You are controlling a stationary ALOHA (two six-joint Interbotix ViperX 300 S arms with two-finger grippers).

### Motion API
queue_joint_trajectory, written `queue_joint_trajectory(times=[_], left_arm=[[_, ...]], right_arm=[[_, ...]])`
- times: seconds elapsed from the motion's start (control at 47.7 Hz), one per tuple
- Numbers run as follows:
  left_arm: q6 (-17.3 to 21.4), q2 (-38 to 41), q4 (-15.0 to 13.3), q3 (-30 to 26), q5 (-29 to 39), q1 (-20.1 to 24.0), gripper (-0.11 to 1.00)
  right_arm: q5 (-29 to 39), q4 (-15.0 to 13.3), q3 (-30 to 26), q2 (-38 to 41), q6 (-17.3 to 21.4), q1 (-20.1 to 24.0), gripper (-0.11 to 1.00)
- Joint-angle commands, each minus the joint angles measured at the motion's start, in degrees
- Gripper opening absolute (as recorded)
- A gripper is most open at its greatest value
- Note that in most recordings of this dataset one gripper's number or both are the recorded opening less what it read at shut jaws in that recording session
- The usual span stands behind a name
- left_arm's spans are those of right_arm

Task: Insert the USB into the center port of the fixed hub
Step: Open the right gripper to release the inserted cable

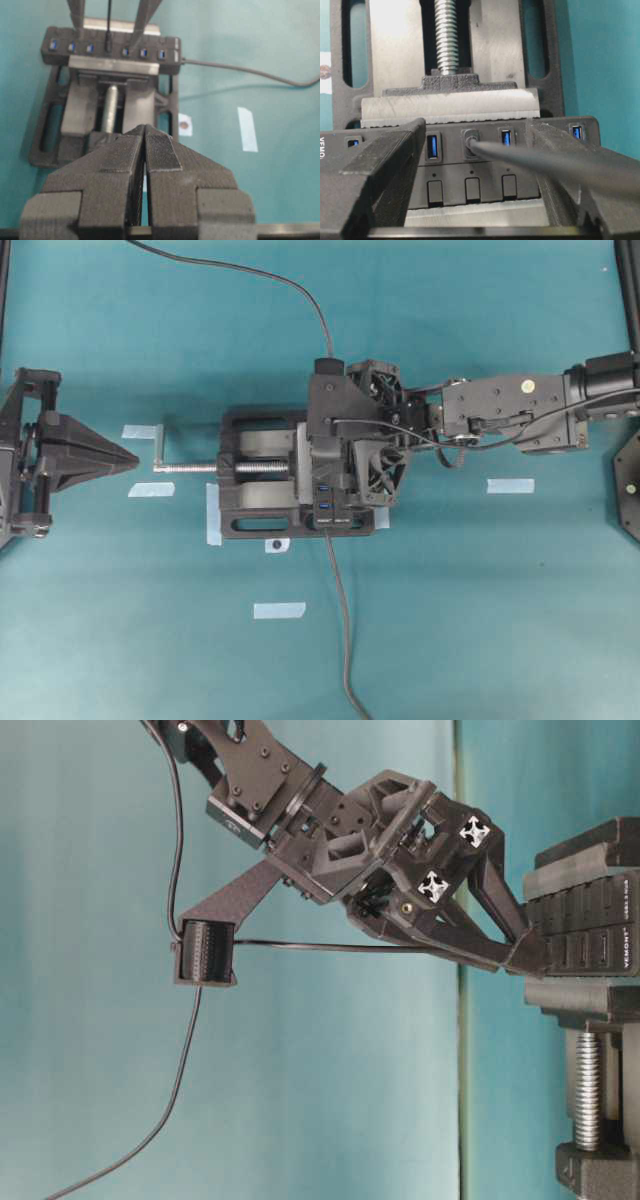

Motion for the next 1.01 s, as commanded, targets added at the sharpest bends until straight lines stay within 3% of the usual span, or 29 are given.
queue_joint_trajectory(times=[0.0, 0.986], left_arm=[[-0.1, 0.3, 0.2, -0.7, -0.6, 0.1, 0.00], [-0.1, 0.3, 0.1, -0.9, -0.7, 0.1, 0.00]], right_arm=[[-0.3, 0.1, -0.4, -1.9, 0.5, 0.2, 0.81], [-2.3, 0.1, 7.9, -12.8, 0.5, 0.4, 0.80]])
